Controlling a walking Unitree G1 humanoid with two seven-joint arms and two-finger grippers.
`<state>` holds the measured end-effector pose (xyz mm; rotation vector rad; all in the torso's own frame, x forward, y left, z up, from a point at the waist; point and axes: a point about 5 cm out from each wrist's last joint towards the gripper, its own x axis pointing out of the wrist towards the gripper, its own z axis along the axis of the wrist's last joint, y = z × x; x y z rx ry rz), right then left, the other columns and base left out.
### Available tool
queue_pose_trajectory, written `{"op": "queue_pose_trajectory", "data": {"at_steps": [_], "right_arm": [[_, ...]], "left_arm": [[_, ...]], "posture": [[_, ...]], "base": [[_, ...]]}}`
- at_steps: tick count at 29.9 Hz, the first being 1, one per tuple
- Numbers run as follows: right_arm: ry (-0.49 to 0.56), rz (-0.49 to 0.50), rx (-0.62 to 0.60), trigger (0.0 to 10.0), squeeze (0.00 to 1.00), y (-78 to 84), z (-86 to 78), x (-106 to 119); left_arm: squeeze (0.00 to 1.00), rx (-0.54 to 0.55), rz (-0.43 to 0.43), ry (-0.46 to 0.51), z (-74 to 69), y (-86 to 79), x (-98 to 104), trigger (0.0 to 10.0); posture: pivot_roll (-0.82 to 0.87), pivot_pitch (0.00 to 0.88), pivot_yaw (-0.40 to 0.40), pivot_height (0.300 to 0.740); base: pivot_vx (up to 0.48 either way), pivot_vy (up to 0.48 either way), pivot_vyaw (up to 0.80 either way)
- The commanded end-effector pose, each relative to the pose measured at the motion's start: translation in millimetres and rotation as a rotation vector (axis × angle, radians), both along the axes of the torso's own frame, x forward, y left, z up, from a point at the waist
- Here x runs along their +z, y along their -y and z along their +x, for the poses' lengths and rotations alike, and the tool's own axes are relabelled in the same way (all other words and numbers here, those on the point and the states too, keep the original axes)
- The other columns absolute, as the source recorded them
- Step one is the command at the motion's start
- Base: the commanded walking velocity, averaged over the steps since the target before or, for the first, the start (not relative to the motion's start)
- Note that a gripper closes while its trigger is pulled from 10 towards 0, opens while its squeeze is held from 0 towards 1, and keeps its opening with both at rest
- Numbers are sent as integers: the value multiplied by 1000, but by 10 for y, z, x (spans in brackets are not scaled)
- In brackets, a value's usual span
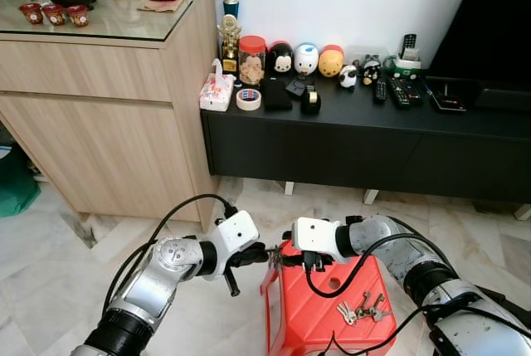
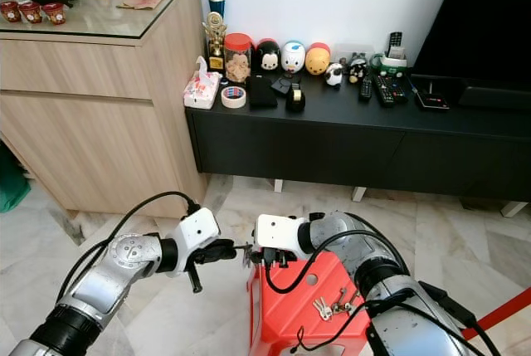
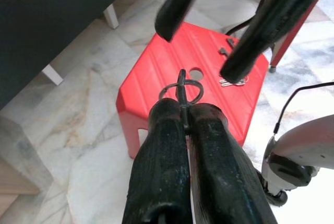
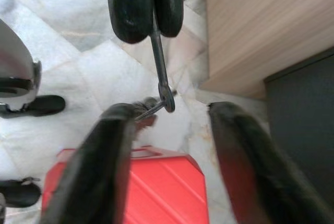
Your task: Hang keys on a hook
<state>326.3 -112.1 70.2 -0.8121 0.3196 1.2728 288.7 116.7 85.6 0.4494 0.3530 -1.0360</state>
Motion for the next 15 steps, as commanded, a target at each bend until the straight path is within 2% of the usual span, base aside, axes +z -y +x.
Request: {"op": "queue_pose_trajectory", "data": {"at_steps": [1,9,10,12,13,14,15], "right_arm": [[34,-27,-14,10000,0,56,52,53],[12,27,-63,10000,0,120,42,42],[2,38,-73,10000,0,132,31,27],[-1,43,-78,10000,0,135,28,23],[-6,62,-108,10000,0,150,28,10],[-15,82,-148,10000,0,169,23,-18],[-21,91,-169,10000,0,178,18,-37]], "left_arm": [[0,30,24,-5,8,-62,-40,0],[0,106,15,-28,-13,-197,-130,0],[0,142,25,-38,-22,-254,-206,0],[0,155,32,-40,-25,-277,-234,0],[0,217,34,-38,-20,-350,-301,0],[0,294,28,-22,1,-418,-344,5255],[0,336,25,-10,13,-452,-363,5255]], "posture": [[109,0,-69,740],[108,0,-69,740],[105,0,-69,740],[105,0,-69,740],[103,0,-68,740],[103,0,-68,740],[106,0,-69,740]], "base": [[0,0,0],[0,0,0],[0,0,0],[0,0,0],[0,0,0],[0,0,0],[0,0,0]]}}
